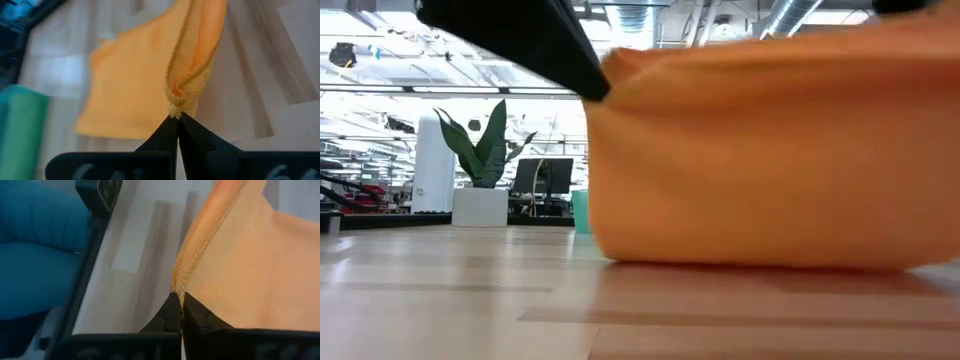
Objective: Roll microfiber towels into tight, uniform cylinder then place into a basket
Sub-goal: Fold the orange towel
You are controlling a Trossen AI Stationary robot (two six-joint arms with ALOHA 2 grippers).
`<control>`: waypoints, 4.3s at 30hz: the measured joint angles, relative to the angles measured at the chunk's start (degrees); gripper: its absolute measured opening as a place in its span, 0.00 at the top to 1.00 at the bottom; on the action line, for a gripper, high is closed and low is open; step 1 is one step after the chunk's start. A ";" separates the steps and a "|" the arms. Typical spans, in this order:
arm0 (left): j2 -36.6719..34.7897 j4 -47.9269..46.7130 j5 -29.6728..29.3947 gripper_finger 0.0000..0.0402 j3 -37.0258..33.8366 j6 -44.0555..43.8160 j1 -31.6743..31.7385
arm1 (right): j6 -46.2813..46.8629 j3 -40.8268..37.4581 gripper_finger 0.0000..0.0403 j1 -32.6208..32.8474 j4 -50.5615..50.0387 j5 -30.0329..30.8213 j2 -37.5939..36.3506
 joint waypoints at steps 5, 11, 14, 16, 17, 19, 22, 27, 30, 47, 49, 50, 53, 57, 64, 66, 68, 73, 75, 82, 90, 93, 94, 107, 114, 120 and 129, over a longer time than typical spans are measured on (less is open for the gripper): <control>-0.07 -5.87 -7.18 1.00 2.11 -0.38 0.19 | 1.56 3.41 0.98 -0.16 -8.86 4.74 -0.15; -0.07 -8.78 -9.56 1.00 2.11 0.59 5.45 | 11.20 3.71 0.96 -4.42 -23.10 8.33 -0.15; -0.07 -9.22 -10.00 1.00 2.11 0.99 8.57 | 15.88 3.69 0.98 -7.17 -27.75 9.80 -0.15; -0.07 -9.30 -9.94 1.00 2.11 1.17 10.73 | 17.46 3.55 0.98 -8.91 -29.24 10.05 -0.15; -0.07 -9.43 -9.47 1.00 2.11 1.19 11.84 | 17.95 3.26 0.98 -9.81 -29.15 9.98 -0.15; -0.07 -9.39 -6.69 1.00 2.11 1.47 14.15 | 18.08 1.99 0.97 -11.41 -28.27 9.06 -0.15; -0.07 -9.27 -0.56 1.00 2.09 1.35 17.41 | 18.77 -0.61 0.96 -13.48 -25.44 8.25 -0.13; -0.07 -8.61 1.35 1.00 2.09 1.53 20.67 | 22.90 -3.42 0.98 -16.09 -25.06 9.17 -0.09; -0.07 -8.46 5.24 1.00 2.09 1.58 22.48 | 23.56 -4.60 0.98 -17.66 -24.35 9.03 -0.09; -0.07 -8.79 9.76 0.99 2.03 0.90 23.89 | 22.61 -5.58 0.91 -20.27 -22.10 7.19 -0.09; -0.07 -9.21 10.75 0.96 2.03 0.87 24.15 | 21.99 -5.60 0.88 -20.45 -22.09 7.10 -0.09; -0.07 -9.35 11.13 0.93 2.01 0.71 24.25 | 21.99 -5.60 0.87 -20.47 -22.09 7.01 -0.09; -0.07 -9.44 11.35 0.85 2.01 0.58 24.42 | 21.99 -5.60 0.85 -20.47 -22.11 7.01 -0.09; -0.07 -9.47 11.38 0.74 2.01 0.99 24.42 | 21.99 -5.60 0.81 -20.48 -22.13 7.53 -0.09; -0.07 -11.17 13.12 0.67 2.01 0.74 24.26 | 21.90 -5.60 0.66 -21.24 -23.74 9.85 -0.09; -0.07 -11.38 15.17 0.66 2.01 0.65 23.97 | 21.88 -5.60 0.60 -21.42 -24.98 9.83 -0.09; -0.04 -11.36 17.00 0.66 2.01 0.51 23.62 | 22.13 -5.60 0.54 -21.53 -27.02 9.64 -0.09; -0.04 -11.26 17.62 0.66 2.01 0.53 22.36 | 23.91 -5.60 0.45 -21.89 -33.10 9.25 -2.43; -0.04 -9.71 17.58 0.66 1.66 0.59 22.03 | 23.93 -5.60 0.43 -21.73 -34.96 10.06 -4.64; -0.02 3.72 17.44 0.66 -3.34 5.89 22.58 | 20.87 -5.76 0.44 -19.09 -34.27 16.55 -12.77; 0.04 10.26 17.10 0.66 -4.33 12.36 26.61 | 12.85 -13.09 0.46 -20.32 -23.13 16.56 -16.52; 0.04 10.23 17.78 0.66 -4.35 14.36 28.41 | 10.12 -15.88 0.46 -21.62 -18.68 12.03 -16.51; 0.04 10.87 18.59 0.66 -4.67 14.93 29.01 | 8.79 -16.77 0.46 -21.95 -16.63 10.44 -16.52; 0.02 22.90 28.00 0.66 -11.61 20.20 31.41 | -0.56 -20.09 0.80 -25.16 -4.72 1.21 -16.08; 0.02 22.42 27.64 0.66 -11.63 19.20 31.46 | -0.61 -20.11 0.98 -29.87 -5.29 -0.19 -12.56; 0.02 20.84 27.44 0.66 -11.63 17.91 31.46 | -0.68 -20.11 0.93 -30.83 -5.71 -3.36 -8.25; 0.02 19.20 27.46 0.66 -11.63 16.41 31.46 | -2.50 -19.46 0.98 -32.16 -10.64 -5.09 -6.76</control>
